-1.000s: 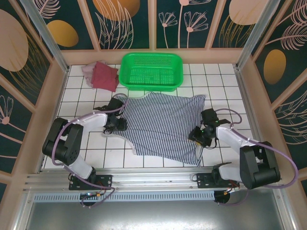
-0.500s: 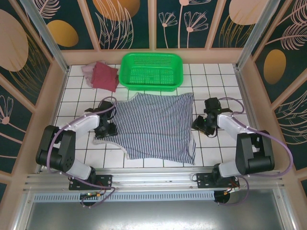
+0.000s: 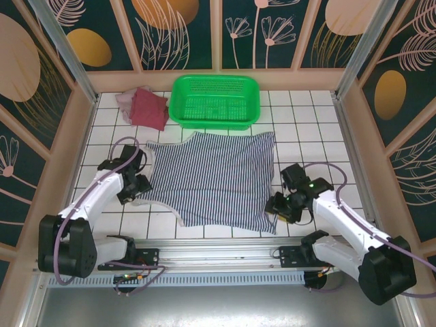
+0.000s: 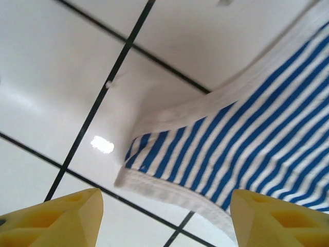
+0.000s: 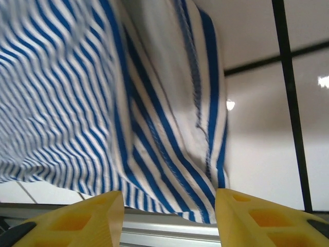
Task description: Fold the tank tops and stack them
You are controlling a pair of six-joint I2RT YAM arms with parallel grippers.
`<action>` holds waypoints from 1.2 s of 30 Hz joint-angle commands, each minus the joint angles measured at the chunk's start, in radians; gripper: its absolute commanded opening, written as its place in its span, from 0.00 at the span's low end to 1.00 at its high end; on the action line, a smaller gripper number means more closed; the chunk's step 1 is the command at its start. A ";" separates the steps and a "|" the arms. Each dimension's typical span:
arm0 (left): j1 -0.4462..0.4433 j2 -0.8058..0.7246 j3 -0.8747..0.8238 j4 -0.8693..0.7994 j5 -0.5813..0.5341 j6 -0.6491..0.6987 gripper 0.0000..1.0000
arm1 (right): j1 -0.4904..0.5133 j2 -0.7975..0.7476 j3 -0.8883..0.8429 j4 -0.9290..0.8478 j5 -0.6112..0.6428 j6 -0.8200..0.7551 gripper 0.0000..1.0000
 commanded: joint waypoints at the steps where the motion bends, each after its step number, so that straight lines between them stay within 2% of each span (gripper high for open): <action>1: 0.010 -0.013 -0.066 0.051 0.027 -0.082 0.65 | 0.047 0.005 -0.044 0.011 0.004 0.106 0.51; 5: 0.012 0.027 -0.044 0.090 0.008 -0.062 0.65 | 0.099 0.003 -0.090 0.050 0.019 0.168 0.52; 7: 0.014 0.041 -0.052 0.104 0.003 -0.054 0.64 | 0.107 -0.003 -0.117 0.096 0.014 0.191 0.59; 9: 0.015 0.045 -0.075 0.123 -0.009 -0.055 0.63 | 0.112 0.005 -0.134 0.132 0.007 0.208 0.59; 13: 0.023 0.049 -0.097 0.163 -0.020 -0.045 0.59 | 0.132 0.016 -0.136 0.145 0.016 0.215 0.57; 17: 0.025 0.066 -0.106 0.212 0.013 -0.040 0.54 | 0.140 0.018 -0.154 0.186 -0.021 0.236 0.51; 20: 0.025 0.081 -0.096 0.211 0.002 -0.009 0.50 | 0.195 0.020 -0.152 0.167 -0.024 0.266 0.49; 25: 0.024 0.093 -0.108 0.207 0.008 -0.006 0.37 | 0.225 0.022 -0.152 0.114 0.000 0.266 0.47; 27: 0.024 0.081 -0.104 0.192 0.001 -0.010 0.35 | 0.225 0.033 -0.147 0.112 0.009 0.268 0.42; 33: 0.025 0.059 -0.063 0.107 -0.031 -0.001 0.15 | 0.217 0.020 -0.109 0.101 0.058 0.262 0.19; 36: 0.024 0.031 -0.047 0.051 -0.023 -0.008 0.13 | 0.208 0.013 -0.085 0.068 0.074 0.248 0.13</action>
